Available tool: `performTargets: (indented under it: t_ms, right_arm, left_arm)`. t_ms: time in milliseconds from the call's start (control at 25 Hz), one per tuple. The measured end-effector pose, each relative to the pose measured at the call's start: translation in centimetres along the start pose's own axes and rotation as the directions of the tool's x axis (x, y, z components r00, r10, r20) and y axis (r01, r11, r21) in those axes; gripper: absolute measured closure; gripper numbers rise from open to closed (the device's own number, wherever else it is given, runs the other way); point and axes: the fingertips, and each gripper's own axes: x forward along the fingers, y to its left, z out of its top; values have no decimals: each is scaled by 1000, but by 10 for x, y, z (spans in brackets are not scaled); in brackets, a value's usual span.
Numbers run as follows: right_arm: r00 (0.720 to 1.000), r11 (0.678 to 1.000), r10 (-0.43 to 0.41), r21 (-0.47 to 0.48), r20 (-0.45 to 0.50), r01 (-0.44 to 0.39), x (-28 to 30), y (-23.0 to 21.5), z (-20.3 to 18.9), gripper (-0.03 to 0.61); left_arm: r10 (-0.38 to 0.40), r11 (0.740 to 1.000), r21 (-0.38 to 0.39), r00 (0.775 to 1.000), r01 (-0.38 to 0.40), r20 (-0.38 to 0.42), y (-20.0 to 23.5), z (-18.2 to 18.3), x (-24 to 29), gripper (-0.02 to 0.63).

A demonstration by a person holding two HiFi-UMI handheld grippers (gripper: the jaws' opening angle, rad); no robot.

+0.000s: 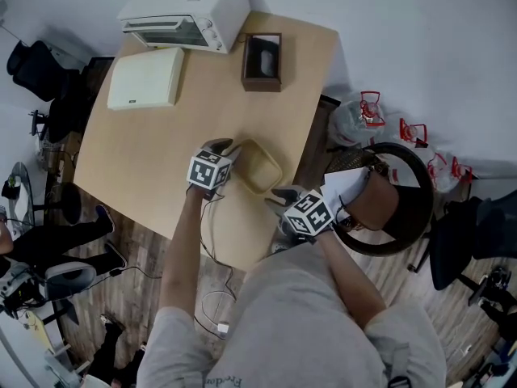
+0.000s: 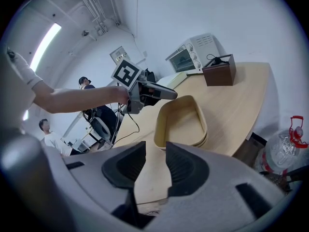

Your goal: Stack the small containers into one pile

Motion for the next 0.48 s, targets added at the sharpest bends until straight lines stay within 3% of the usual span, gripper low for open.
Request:
performTargets:
  t_ms: [240, 480]
  right_arm:
    - [1000, 1000, -4, -10, 15, 5, -4, 1, 3, 443]
    - [994, 997, -71, -12, 83, 72, -14, -1, 15, 445]
  left_arm:
    - [28, 999, -47, 998, -26, 54, -12, -6, -23, 499]
    - [80, 990, -129, 991, -66, 109, -36, -21, -55, 500]
